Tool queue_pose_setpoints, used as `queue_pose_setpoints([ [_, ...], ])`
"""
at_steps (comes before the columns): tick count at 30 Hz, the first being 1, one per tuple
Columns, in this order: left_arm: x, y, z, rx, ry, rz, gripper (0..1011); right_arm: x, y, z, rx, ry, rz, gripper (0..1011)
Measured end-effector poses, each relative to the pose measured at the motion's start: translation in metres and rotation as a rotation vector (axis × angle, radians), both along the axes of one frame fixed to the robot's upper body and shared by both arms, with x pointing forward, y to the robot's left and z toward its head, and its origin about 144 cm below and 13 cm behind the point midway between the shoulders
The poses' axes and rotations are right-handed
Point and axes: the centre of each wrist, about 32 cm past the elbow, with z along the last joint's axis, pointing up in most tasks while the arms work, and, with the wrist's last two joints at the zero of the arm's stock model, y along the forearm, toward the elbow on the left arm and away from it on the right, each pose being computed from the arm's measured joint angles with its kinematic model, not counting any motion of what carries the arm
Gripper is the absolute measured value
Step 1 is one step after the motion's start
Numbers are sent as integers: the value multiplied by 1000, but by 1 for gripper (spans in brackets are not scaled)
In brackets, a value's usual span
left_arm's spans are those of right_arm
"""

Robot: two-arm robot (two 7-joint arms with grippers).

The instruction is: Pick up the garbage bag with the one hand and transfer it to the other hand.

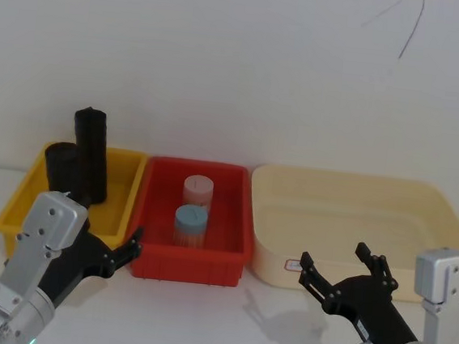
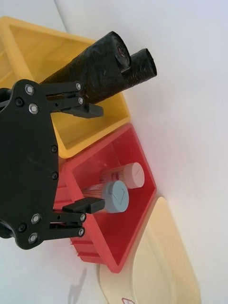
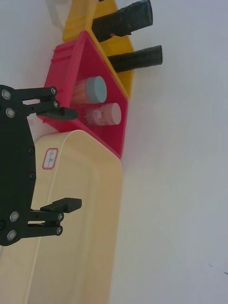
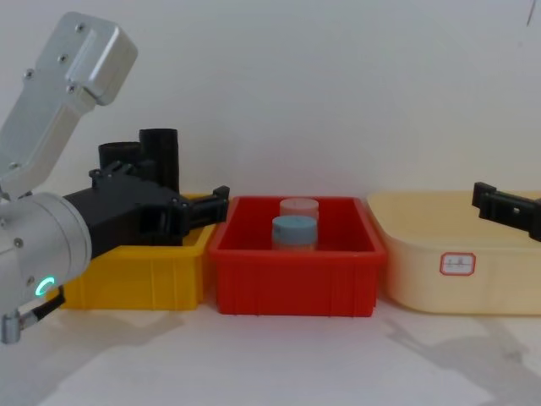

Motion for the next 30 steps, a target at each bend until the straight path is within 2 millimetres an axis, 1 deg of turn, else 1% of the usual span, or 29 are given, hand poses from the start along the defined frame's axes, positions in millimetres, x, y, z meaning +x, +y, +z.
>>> queue_pose_setpoints([
  [8, 0, 0, 0, 1, 0, 0, 1001, 0, 0, 0, 0, 0, 0, 1000],
  [14, 1, 4, -2, 15, -10, -3, 1001, 0, 0, 0, 0, 0, 0, 1000],
  [22, 5, 17, -8, 30, -21, 4, 1001, 0, 0, 0, 0, 0, 0, 1000],
  [30, 14, 31, -12, 34, -29, 20, 1001, 0, 0, 0, 0, 0, 0, 1000],
])
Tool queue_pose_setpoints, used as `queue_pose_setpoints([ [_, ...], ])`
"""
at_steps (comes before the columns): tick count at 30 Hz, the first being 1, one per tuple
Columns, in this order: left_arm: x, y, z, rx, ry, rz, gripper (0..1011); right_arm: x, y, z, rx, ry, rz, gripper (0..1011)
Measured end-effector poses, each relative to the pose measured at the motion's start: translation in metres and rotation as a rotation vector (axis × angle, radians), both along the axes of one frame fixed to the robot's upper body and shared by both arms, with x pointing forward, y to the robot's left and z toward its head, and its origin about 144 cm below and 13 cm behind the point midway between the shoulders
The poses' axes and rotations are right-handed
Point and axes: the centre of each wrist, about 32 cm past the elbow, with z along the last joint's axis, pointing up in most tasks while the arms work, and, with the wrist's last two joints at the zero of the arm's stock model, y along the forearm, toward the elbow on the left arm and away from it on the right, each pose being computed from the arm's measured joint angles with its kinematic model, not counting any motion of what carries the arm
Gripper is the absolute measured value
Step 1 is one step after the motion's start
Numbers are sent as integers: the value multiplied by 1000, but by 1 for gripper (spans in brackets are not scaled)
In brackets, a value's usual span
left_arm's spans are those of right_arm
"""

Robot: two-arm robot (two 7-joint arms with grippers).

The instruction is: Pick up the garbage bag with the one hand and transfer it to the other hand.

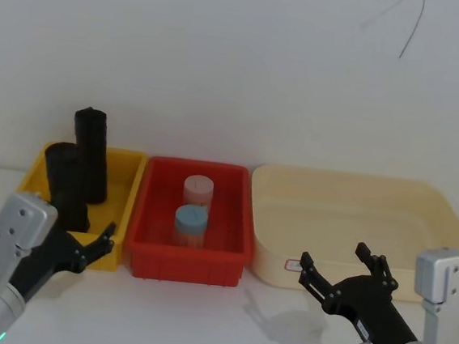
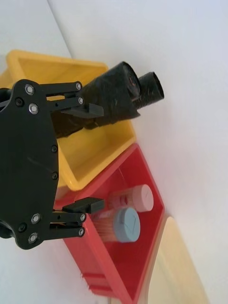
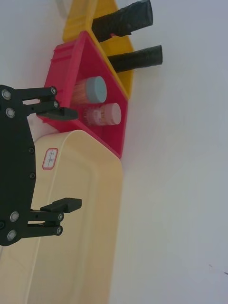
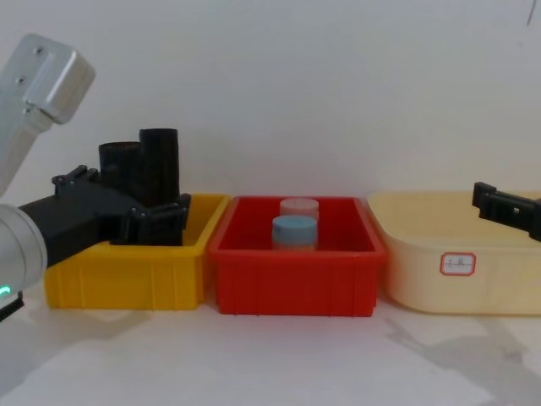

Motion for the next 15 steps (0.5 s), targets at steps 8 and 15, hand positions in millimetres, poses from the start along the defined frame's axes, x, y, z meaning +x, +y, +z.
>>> queue_pose_setpoints([
  [8, 12, 10, -2, -5, -8, 10, 1001, 0, 0, 0, 0, 0, 0, 1000],
  [15, 24, 17, -3, -12, -10, 17, 1001, 0, 0, 0, 0, 0, 0, 1000],
])
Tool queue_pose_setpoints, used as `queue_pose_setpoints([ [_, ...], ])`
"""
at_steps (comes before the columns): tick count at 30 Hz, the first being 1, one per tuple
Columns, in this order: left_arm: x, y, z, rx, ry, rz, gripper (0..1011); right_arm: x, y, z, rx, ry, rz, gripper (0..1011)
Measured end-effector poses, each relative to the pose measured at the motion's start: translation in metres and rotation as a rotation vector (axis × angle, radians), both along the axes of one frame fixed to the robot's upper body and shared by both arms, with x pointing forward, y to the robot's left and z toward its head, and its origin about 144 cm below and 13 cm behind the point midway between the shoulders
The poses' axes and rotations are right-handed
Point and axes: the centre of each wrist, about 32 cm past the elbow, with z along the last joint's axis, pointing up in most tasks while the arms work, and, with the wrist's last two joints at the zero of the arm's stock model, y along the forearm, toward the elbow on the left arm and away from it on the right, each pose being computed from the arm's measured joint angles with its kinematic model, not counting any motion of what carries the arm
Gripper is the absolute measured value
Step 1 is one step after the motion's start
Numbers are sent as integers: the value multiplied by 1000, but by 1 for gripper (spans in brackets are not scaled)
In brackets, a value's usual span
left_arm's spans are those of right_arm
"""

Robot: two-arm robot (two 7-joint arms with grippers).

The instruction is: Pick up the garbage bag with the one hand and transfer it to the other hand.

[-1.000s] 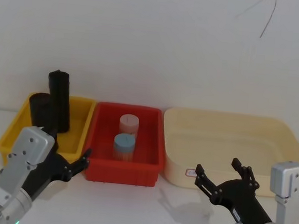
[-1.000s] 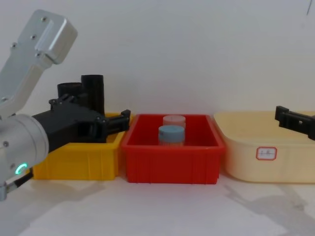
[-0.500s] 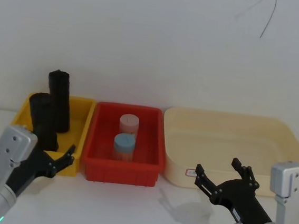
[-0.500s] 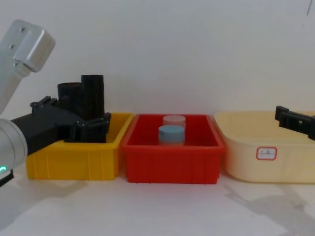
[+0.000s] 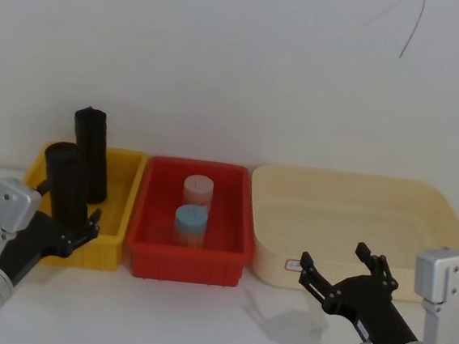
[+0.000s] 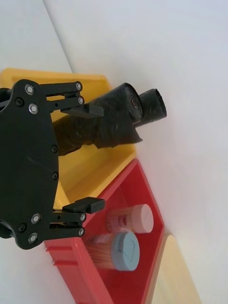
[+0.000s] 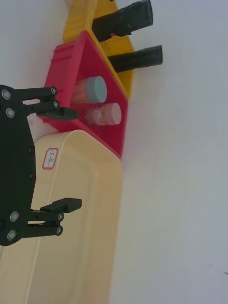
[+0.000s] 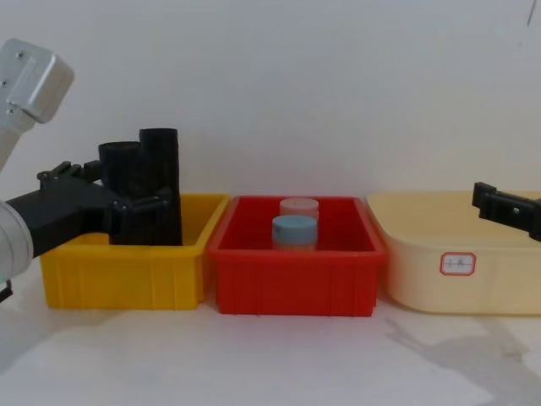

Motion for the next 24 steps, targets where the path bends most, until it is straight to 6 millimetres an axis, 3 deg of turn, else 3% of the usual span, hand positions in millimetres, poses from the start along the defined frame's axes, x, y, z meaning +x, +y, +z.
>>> queue_pose_setpoints([
  [24, 29, 14, -13, -58, 12, 33, 1001, 0, 0, 0, 0, 0, 0, 1000],
])
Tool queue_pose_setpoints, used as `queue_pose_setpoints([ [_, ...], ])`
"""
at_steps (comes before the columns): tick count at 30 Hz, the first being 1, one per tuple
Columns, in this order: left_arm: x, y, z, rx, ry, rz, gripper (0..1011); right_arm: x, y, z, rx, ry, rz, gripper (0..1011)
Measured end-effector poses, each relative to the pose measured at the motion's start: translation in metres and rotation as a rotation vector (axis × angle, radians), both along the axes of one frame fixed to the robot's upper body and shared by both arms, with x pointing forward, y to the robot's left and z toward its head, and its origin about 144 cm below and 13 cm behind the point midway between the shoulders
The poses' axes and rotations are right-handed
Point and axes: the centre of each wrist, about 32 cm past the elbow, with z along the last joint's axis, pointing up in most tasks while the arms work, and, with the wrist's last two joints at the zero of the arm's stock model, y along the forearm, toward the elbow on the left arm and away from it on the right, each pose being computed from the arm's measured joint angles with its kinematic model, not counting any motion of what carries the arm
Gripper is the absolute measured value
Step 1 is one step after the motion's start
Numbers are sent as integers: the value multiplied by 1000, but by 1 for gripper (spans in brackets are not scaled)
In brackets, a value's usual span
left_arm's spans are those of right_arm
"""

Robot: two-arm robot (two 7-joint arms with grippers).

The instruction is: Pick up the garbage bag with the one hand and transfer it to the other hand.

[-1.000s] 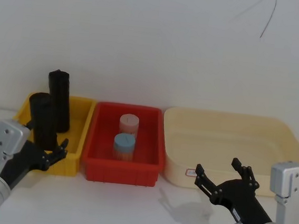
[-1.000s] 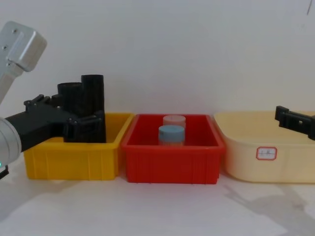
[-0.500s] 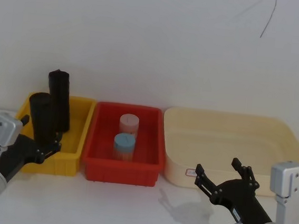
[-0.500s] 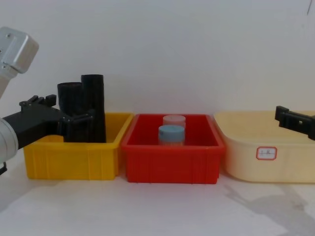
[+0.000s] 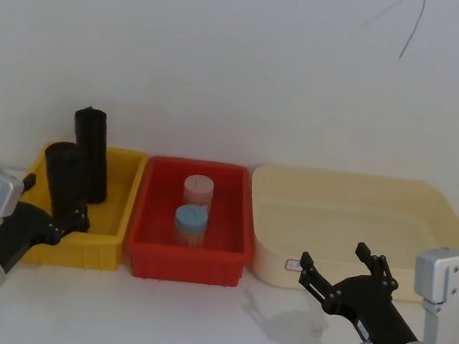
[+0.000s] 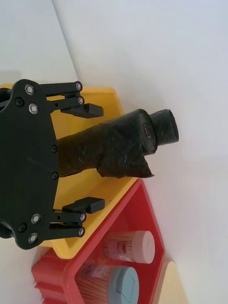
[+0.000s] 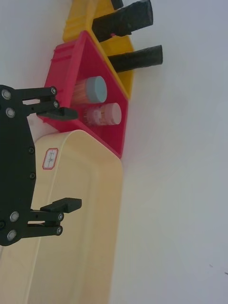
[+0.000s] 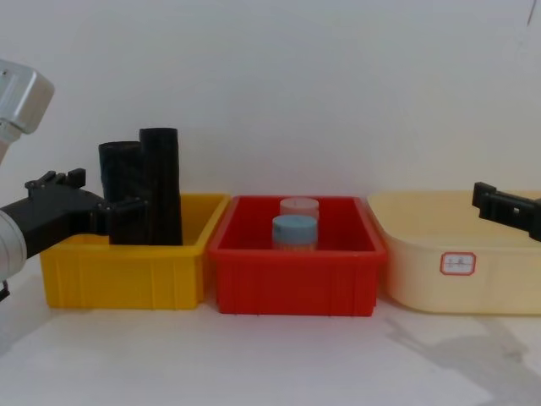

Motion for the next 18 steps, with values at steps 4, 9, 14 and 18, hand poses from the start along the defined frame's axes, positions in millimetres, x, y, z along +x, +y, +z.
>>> queue_pose_setpoints([
  [4, 5, 2, -1, -4, -2, -4, 1001, 0, 0, 0, 0, 0, 0, 1000],
  [9, 12, 4, -2, -8, -5, -10, 1001, 0, 0, 0, 0, 0, 0, 1000],
  [14, 18, 5, -2, -11, -8, -13, 1001, 0, 0, 0, 0, 0, 0, 1000],
  [18, 23, 6, -2, -13, -13, -16, 1001, 0, 0, 0, 0, 0, 0, 1000],
])
